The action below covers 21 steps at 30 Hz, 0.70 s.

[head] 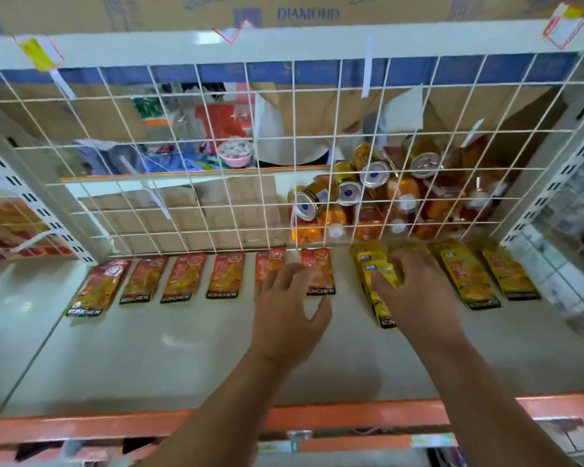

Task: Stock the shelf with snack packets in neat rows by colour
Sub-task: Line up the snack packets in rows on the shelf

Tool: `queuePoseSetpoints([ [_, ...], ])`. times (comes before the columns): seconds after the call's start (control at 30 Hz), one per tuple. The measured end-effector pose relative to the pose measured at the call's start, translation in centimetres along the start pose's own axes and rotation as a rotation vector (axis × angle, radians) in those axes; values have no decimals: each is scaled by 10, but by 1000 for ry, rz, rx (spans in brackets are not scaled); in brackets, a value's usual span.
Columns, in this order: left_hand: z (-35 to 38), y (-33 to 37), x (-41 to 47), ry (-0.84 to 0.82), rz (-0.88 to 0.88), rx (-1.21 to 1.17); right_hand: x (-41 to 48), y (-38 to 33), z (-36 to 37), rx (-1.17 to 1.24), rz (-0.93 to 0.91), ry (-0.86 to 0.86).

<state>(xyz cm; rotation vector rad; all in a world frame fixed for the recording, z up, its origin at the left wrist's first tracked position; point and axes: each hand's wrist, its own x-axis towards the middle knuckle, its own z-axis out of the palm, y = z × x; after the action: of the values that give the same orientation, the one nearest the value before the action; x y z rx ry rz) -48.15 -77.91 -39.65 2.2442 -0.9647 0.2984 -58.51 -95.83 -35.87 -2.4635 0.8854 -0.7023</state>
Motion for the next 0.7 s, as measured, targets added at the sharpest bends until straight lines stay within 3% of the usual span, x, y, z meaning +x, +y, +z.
queuePoseSetpoints([
  [0.23,-117,-18,11,258,96,-9,-9,-114,-26,181,-179,22],
  [0.5,-329,-47,-25,644,213,47,-66,-311,-45,321,-484,37],
  [0.7,-483,-81,-65,728,176,246,-101,-440,-51,432,-670,34],
])
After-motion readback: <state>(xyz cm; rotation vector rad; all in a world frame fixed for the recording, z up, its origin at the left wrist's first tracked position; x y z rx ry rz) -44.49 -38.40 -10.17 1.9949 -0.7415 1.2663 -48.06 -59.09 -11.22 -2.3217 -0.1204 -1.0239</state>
